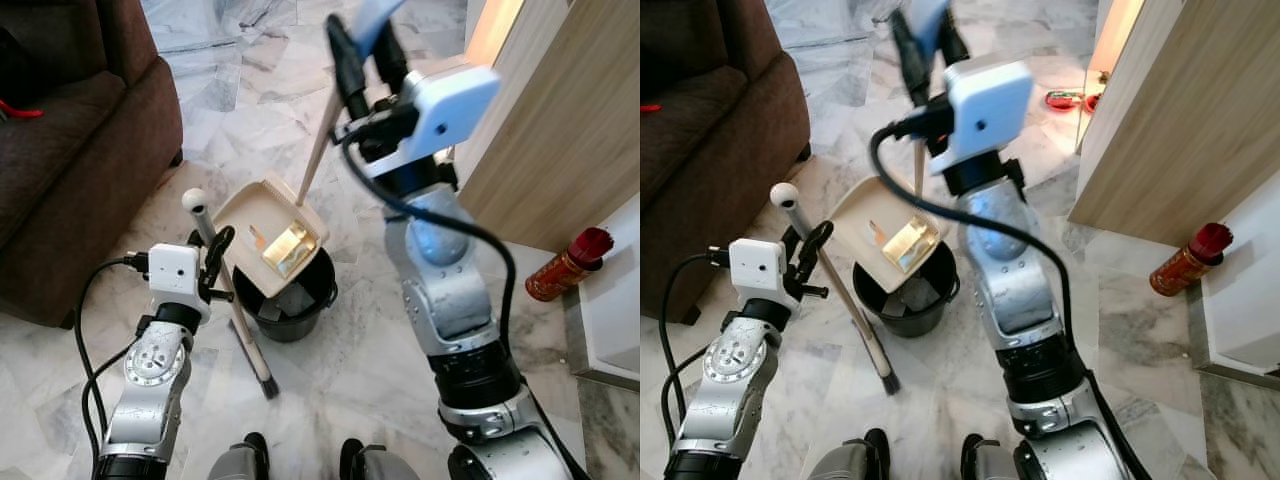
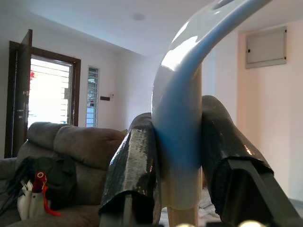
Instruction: Sweep floor
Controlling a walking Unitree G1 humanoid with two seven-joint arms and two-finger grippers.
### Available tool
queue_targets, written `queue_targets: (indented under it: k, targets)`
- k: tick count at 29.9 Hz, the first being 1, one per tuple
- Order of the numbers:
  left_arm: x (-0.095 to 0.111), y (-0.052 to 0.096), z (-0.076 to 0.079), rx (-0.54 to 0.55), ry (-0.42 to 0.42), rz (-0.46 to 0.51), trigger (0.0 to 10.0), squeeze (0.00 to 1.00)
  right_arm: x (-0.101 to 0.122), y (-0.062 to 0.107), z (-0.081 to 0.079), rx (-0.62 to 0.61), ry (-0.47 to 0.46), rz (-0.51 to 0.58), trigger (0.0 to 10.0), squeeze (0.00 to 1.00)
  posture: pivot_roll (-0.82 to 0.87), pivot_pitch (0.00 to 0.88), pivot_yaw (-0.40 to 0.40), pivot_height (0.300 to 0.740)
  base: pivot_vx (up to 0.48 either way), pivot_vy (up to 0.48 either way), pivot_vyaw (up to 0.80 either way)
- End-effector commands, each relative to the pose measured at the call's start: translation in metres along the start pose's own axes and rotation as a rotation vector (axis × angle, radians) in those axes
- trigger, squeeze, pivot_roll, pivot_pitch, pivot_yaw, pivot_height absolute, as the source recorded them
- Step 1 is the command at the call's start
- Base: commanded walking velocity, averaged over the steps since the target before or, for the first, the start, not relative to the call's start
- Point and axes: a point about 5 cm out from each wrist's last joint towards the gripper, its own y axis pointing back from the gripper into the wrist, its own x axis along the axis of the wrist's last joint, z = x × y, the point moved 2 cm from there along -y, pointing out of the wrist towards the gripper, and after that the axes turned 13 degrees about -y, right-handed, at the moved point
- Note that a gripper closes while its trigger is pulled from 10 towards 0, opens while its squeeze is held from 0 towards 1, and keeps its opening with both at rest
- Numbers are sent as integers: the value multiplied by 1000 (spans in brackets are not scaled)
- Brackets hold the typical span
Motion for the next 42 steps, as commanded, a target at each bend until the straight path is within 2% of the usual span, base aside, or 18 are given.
queue_targets:
  k: [1,11,17,24,28,31,32,34,35,36,38,39,42]
  targets:
    - [9,0,-1,-1,-11,47,10000,0,33,-2,-15,66,44,165,10000,0,2,238,-19,740,0,0,0]
    - [10,0,1,-13,-15,49,10000,0,37,0,-23,75,76,202,10000,0,6,238,-20,740,0,0,0]
    - [10,0,2,-21,-14,49,10000,0,40,3,-35,144,137,223,10000,0,3,237,-20,740,0,0,0]
    - [10,0,2,-25,-15,50,10000,0,39,5,-42,183,167,233,10000,0,4,238,-21,740,0,0,0]
    - [10,0,3,-27,-14,48,10000,0,37,5,-37,144,159,221,10000,0,5,238,-20,740,0,0,0]
    - [9,0,4,-31,-13,47,10000,0,34,1,-22,64,172,197,10000,0,4,237,-20,740,0,0,0]
    - [9,0,4,-31,-13,47,10000,0,34,1,-22,64,172,197,10000,0,4,237,-20,740,0,0,0]
    - [9,0,4,-33,-13,46,10000,0,34,1,-20,62,206,196,10000,0,4,238,-21,740,0,0,0]
    - [9,0,4,-34,-15,47,10000,0,32,0,-16,59,265,186,10000,0,5,237,-21,740,0,0,0]
    - [9,0,4,-34,-16,47,10000,0,31,0,-13,54,282,182,10000,0,5,237,-21,740,0,0,0]
    - [9,0,4,-35,-17,46,10000,0,27,-1,0,-2,332,154,10000,0,5,236,-21,740,0,0,0]
    - [9,0,4,-35,-17,46,10000,0,27,-1,0,-2,332,154,10000,0,5,236,-21,740,0,0,0]
    - [9,0,4,-36,-17,46,10000,0,22,-3,14,-58,405,112,10000,0,3,236,-20,740,0,0,0]
